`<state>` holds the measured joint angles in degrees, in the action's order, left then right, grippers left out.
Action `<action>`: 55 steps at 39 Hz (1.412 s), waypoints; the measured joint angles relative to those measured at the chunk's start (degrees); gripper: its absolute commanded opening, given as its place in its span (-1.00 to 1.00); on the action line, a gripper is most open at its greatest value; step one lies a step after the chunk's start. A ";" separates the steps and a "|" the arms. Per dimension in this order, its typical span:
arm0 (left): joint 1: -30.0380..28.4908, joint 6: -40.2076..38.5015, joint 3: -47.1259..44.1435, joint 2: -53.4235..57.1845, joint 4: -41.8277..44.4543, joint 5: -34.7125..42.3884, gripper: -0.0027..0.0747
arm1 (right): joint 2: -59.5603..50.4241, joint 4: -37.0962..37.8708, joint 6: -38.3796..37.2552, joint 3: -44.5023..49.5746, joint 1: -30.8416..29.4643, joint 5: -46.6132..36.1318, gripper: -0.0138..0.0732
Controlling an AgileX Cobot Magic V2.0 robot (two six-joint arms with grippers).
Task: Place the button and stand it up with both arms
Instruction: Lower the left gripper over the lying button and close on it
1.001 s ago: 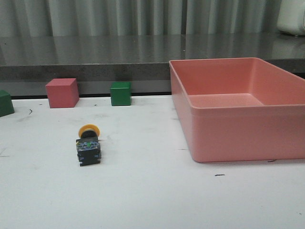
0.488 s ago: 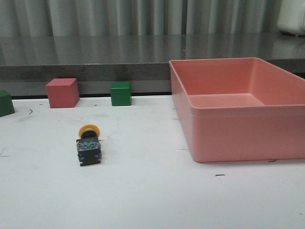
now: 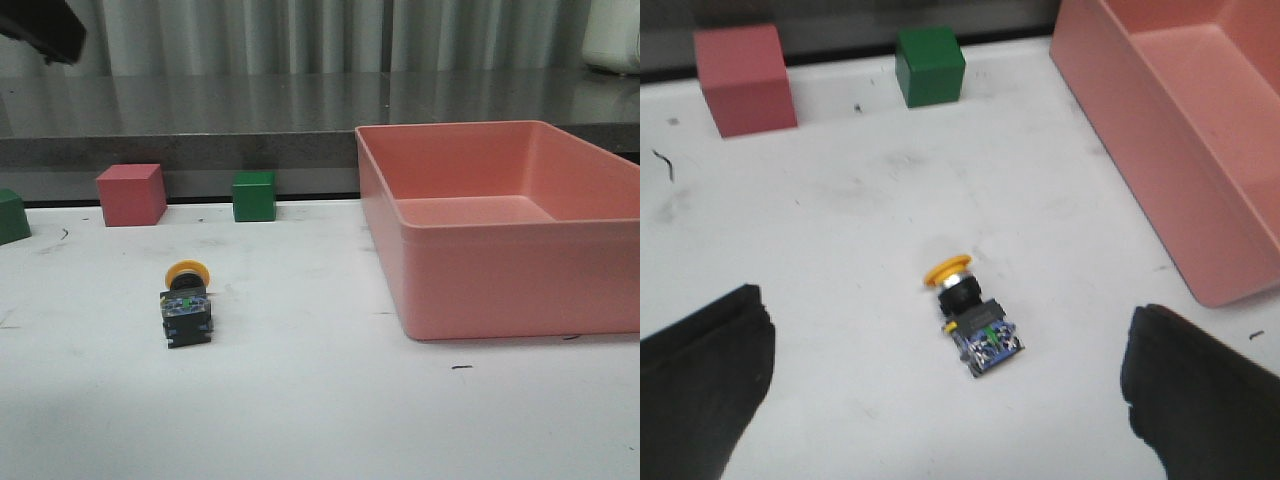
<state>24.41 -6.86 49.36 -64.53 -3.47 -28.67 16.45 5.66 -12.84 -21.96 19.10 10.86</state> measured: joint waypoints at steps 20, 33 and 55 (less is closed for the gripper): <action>0.09 -4.49 25.83 -33.53 -5.28 -26.18 0.81 | 0.00 0.00 0.04 0.00 0.00 0.00 -0.84; 0.09 -7.42 34.37 -47.45 -5.91 -27.73 0.81 | 0.00 0.00 0.04 0.00 0.00 0.00 -0.84; 0.09 -8.31 42.13 -57.83 -6.28 -32.35 0.28 | 0.00 0.00 0.14 0.00 0.00 0.00 -0.84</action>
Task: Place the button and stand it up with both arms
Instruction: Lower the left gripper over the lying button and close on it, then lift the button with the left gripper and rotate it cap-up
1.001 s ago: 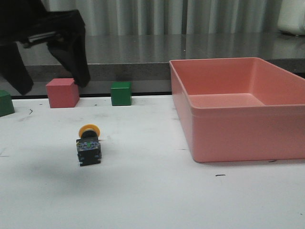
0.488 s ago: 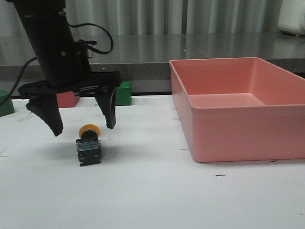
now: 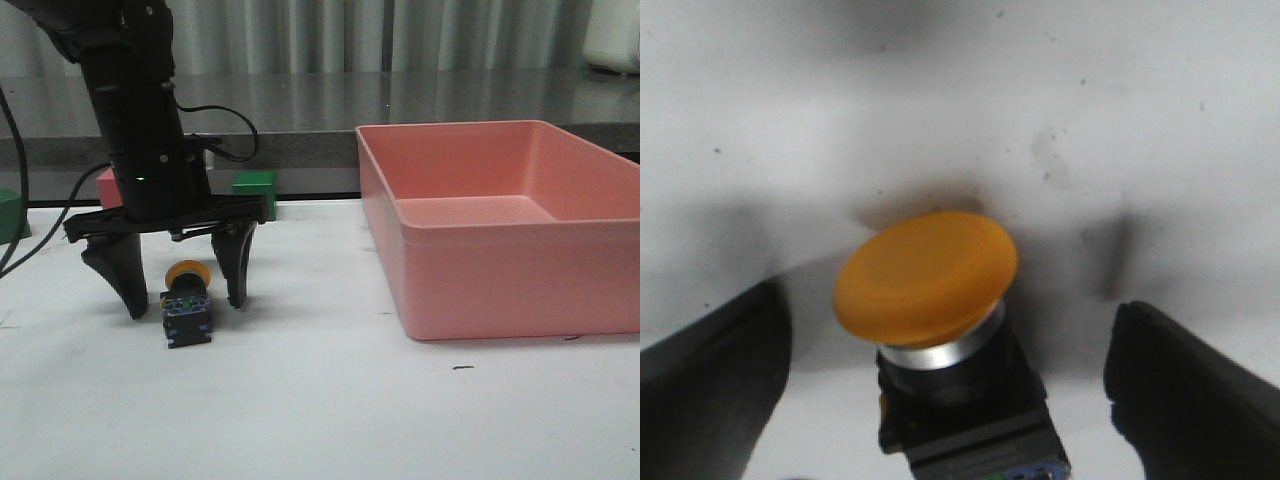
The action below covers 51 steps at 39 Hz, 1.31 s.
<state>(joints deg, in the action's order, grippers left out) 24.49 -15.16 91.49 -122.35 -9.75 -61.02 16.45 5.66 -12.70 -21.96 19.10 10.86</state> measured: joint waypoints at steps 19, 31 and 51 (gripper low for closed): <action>0.00 -0.02 2.06 -0.19 -0.18 -1.89 -0.55 | 0.00 0.00 0.00 0.00 0.00 0.00 -0.84; 2.55 -0.45 -4.80 10.47 7.84 14.11 -0.55 | 0.00 0.00 0.00 0.00 0.00 0.00 -0.84; 1.76 -4.63 -41.03 35.58 28.95 61.02 -0.55 | 0.00 0.00 0.00 0.00 0.00 0.00 -0.84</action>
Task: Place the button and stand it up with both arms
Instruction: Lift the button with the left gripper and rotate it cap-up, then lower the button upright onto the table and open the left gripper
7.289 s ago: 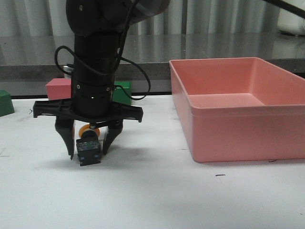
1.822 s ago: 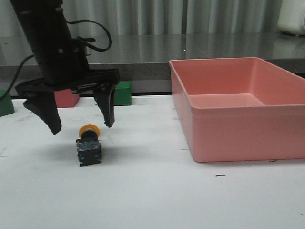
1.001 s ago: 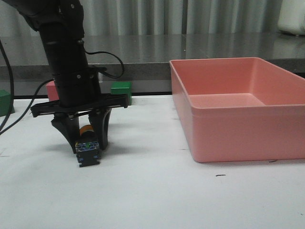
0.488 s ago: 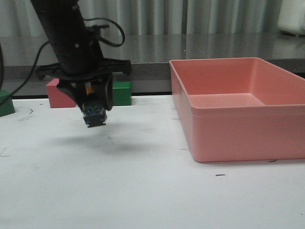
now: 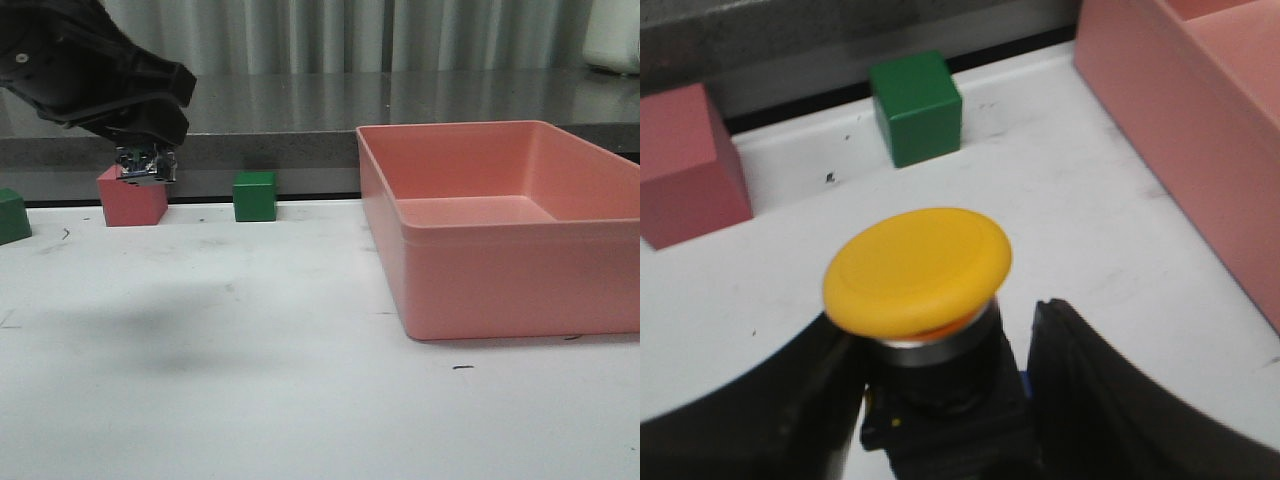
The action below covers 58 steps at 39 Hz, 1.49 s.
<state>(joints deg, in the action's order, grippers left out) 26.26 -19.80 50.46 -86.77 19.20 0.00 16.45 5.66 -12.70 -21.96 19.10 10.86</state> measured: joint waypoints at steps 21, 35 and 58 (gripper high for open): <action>-10.41 9.60 -23.34 1.32 2.39 39.77 -0.55 | 0.00 0.00 0.00 0.00 0.00 0.00 -0.84; -10.41 13.13 -24.16 -12.87 -3.28 57.76 -0.47 | 0.00 0.00 0.00 0.00 0.00 0.00 -0.84; -10.41 17.80 -23.94 -26.21 -3.55 64.56 -0.43 | 0.00 0.00 0.00 0.00 0.00 0.00 -0.84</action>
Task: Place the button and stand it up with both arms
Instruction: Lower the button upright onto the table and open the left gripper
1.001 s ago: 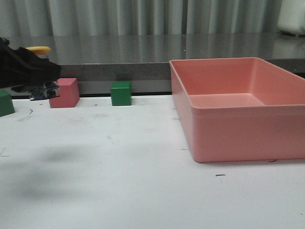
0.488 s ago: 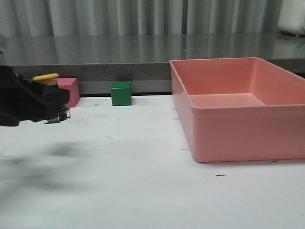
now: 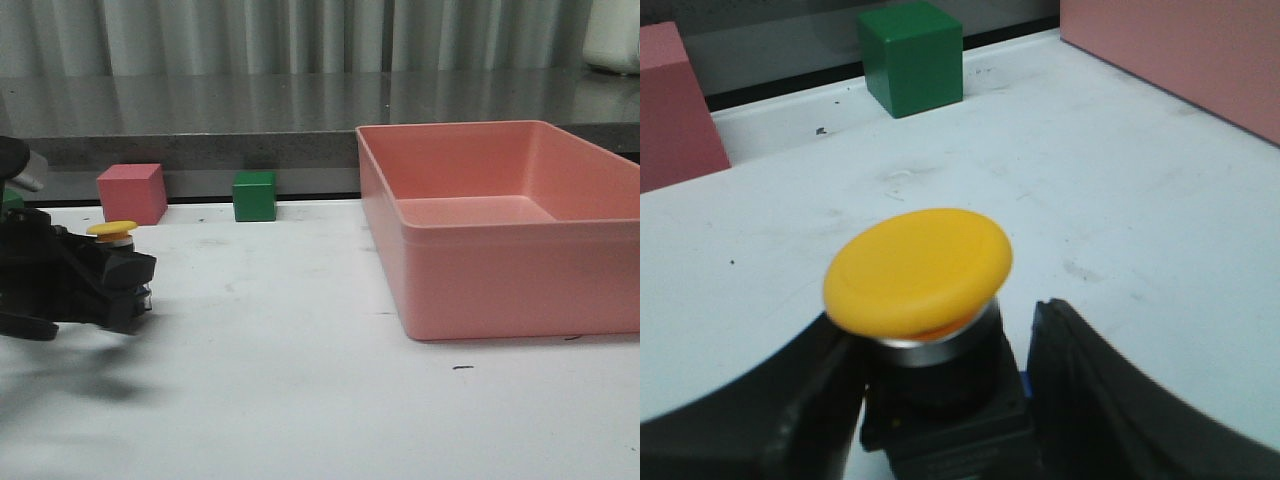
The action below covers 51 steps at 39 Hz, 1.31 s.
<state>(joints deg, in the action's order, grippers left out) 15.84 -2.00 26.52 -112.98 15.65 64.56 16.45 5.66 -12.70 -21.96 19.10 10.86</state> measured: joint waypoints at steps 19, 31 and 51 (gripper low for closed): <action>0.00 0.81 0.07 -1.26 -0.12 2.18 -0.04 | 0.00 0.00 0.00 0.00 0.00 0.00 -0.84; 0.00 1.23 0.07 -1.26 -0.12 2.18 0.06 | 0.00 0.00 0.00 0.00 0.00 0.00 -0.84; 0.00 1.31 0.07 -1.43 0.58 1.45 0.38 | 0.00 0.00 0.00 0.00 0.00 0.00 -0.84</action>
<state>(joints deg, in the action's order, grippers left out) 15.84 -0.68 26.59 -114.42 16.23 66.01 16.45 5.66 -12.70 -21.96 19.10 10.86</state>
